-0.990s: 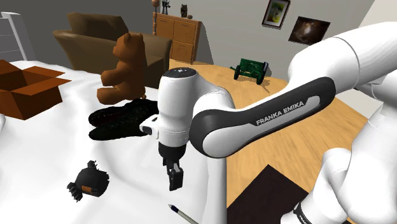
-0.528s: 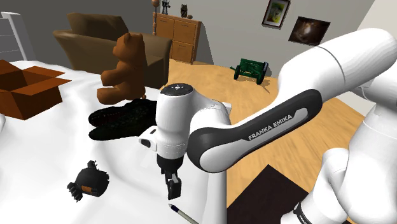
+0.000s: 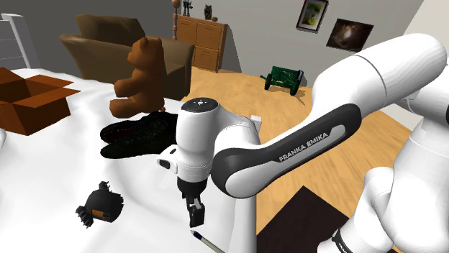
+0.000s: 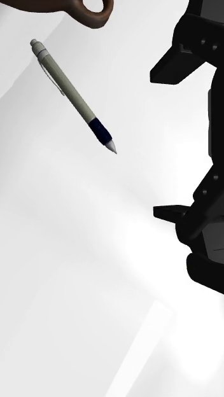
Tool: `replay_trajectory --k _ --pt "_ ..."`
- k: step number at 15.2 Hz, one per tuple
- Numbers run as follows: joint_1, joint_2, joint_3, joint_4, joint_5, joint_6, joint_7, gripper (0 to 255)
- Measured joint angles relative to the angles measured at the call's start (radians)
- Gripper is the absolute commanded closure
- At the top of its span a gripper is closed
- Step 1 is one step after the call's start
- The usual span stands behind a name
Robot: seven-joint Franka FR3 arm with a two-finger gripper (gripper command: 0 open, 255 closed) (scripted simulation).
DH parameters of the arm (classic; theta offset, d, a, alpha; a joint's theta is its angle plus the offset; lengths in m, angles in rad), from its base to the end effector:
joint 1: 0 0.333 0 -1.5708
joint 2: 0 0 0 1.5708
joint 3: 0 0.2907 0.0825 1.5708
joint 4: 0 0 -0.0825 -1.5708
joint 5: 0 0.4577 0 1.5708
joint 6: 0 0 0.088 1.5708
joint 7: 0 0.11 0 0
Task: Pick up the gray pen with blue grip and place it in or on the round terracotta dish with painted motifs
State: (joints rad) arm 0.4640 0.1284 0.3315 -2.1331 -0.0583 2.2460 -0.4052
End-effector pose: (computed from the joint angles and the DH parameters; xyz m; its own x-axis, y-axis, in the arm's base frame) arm 0.4284 0.4358 0.2756 0.3295 0.9441 -0.0086 0.9441 -0.3296 0.0001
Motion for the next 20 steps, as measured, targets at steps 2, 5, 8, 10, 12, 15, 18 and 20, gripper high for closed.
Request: replay_trajectory --k 2,5,8,10,12,15,18,20 --pt "0.000 0.000 0.000 0.000 0.000 0.000 0.000 255" --pt "0.000 0.000 0.000 0.000 0.000 0.000 0.000 255" --pt "0.000 0.000 0.000 0.000 0.000 0.000 0.000 255" --pt "0.000 0.000 0.000 0.000 0.000 0.000 0.000 0" --pt "0.007 -0.011 -0.002 -0.020 -0.006 0.007 0.047 0" --pt "0.044 -0.043 -0.010 -0.105 -0.043 0.037 0.401 0" --pt "0.088 -0.059 -0.006 -0.179 -0.079 0.053 0.831 0" --pt "0.108 -0.050 -0.003 -0.197 -0.095 0.056 1.040 0"
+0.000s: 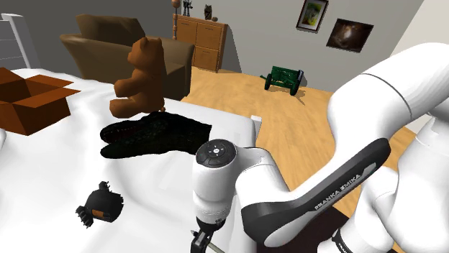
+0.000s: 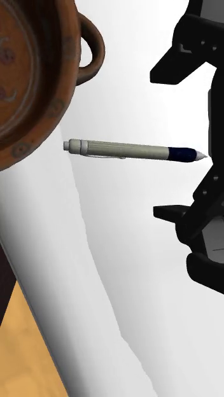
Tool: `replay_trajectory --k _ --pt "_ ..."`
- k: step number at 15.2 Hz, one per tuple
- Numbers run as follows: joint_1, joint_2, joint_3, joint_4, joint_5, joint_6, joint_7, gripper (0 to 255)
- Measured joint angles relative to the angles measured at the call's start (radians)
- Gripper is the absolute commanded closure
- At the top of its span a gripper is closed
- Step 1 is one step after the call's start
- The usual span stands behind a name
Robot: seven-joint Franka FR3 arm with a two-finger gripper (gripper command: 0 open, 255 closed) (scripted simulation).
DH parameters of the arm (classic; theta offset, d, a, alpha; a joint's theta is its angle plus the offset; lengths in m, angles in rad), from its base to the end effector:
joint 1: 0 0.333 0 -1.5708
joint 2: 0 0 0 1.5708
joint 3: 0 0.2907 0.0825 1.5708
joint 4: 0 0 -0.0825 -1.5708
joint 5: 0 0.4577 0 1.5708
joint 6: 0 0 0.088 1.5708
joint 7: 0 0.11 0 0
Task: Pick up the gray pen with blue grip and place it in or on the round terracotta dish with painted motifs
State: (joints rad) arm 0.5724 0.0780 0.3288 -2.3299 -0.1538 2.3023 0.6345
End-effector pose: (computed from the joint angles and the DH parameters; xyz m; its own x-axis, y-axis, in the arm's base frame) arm 0.3418 0.4300 0.2154 0.9305 0.3644 -0.0374 0.3662 -0.9222 0.1246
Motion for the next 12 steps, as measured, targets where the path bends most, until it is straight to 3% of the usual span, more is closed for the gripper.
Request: replay_trajectory --k 4,12 --pt "0.007 0.037 -0.005 -0.021 -0.027 0.046 0.089 0" --pt "0.009 0.074 -0.012 -0.032 -0.053 0.092 0.113 0"
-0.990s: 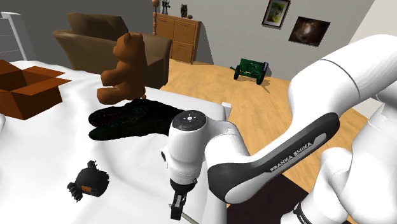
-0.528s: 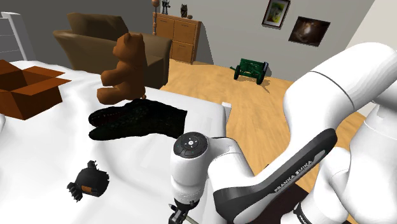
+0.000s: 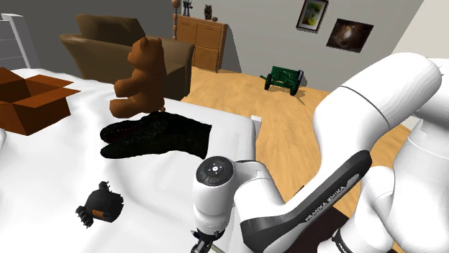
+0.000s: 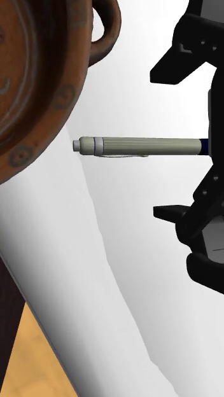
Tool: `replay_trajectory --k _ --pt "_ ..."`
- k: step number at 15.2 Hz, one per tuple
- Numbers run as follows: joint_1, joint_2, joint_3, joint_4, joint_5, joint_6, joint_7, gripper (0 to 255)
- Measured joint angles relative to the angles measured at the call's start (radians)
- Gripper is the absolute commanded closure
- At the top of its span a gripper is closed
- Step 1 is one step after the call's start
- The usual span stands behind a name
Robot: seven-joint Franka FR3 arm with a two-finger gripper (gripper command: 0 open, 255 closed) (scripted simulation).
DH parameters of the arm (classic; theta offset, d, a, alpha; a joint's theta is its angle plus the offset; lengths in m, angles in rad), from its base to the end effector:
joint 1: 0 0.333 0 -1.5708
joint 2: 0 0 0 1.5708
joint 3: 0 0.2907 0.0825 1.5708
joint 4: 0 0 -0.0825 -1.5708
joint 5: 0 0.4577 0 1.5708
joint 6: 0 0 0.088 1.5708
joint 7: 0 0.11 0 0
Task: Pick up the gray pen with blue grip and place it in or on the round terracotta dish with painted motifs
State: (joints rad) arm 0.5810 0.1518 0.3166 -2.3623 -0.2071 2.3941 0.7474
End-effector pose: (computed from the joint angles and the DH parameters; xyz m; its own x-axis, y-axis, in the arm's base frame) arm 0.3317 0.4219 0.1703 0.9527 0.3021 -0.0324 0.3037 -0.9434 0.1333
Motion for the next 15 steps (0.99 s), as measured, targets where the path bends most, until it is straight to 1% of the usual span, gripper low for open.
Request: replay_trajectory --k 1,2,12,15 --pt "0.000 0.000 0.000 0.000 0.000 0.000 0.000 0" --pt "0.000 0.000 0.000 0.000 0.000 0.000 0.000 255" --pt "0.000 -0.004 0.001 0.003 0.001 -0.001 0.000 255" --pt "-0.002 -0.024 0.004 0.005 0.016 -0.025 -0.013 255"
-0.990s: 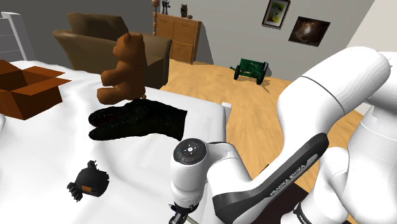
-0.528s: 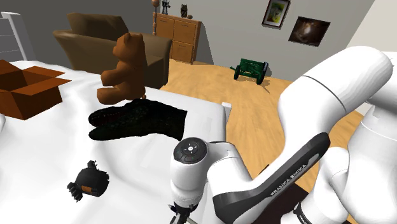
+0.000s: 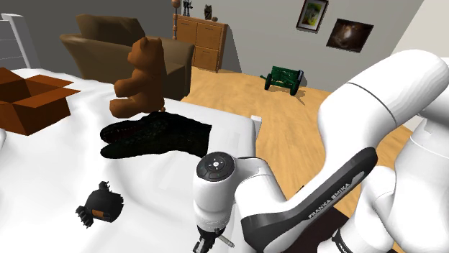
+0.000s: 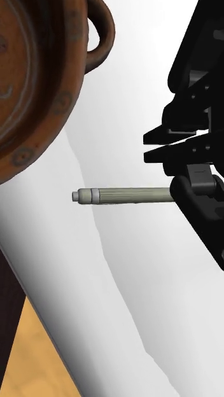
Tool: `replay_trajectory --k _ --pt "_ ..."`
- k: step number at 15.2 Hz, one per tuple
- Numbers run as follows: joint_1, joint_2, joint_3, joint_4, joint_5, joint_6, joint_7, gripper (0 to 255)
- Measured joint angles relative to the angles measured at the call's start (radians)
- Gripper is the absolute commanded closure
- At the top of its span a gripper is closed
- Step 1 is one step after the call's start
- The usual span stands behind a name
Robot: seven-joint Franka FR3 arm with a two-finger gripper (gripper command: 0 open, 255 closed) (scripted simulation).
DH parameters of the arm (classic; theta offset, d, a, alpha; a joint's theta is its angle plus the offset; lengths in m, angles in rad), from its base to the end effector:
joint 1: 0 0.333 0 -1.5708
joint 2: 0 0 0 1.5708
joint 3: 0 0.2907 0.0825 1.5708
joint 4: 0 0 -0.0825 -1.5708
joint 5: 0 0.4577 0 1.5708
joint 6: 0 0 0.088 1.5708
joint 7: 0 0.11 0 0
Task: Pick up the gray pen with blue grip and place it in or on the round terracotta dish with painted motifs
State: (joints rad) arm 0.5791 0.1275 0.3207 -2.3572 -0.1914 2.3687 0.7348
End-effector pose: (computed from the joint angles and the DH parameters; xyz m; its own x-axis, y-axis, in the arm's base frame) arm 0.3338 0.4238 0.1830 0.9528 0.3021 -0.0309 0.3035 -0.9436 0.1326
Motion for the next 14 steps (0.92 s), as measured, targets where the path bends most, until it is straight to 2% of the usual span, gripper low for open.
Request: replay_trajectory --k 2,3,4,5,6,8,10,12,14 --pt "0.000 -0.019 0.004 0.004 0.013 -0.022 -0.008 255" --pt "0.000 -0.019 0.004 0.005 0.013 -0.022 -0.008 0" --pt "0.000 -0.019 0.004 0.005 0.013 -0.022 -0.008 0" --pt "-0.017 -0.043 0.001 -0.021 0.048 0.002 -0.048 0" --pt "-0.041 -0.076 -0.005 -0.053 0.116 0.035 -0.126 0" --pt "-0.093 -0.133 -0.036 -0.118 0.305 0.103 -0.351 0" --pt "-0.124 -0.173 -0.081 -0.161 0.510 0.131 -0.591 0" --pt "-0.128 -0.163 -0.094 -0.169 0.585 0.157 -0.676 0" --pt "-0.126 -0.144 -0.093 -0.176 0.611 0.185 -0.703 0"
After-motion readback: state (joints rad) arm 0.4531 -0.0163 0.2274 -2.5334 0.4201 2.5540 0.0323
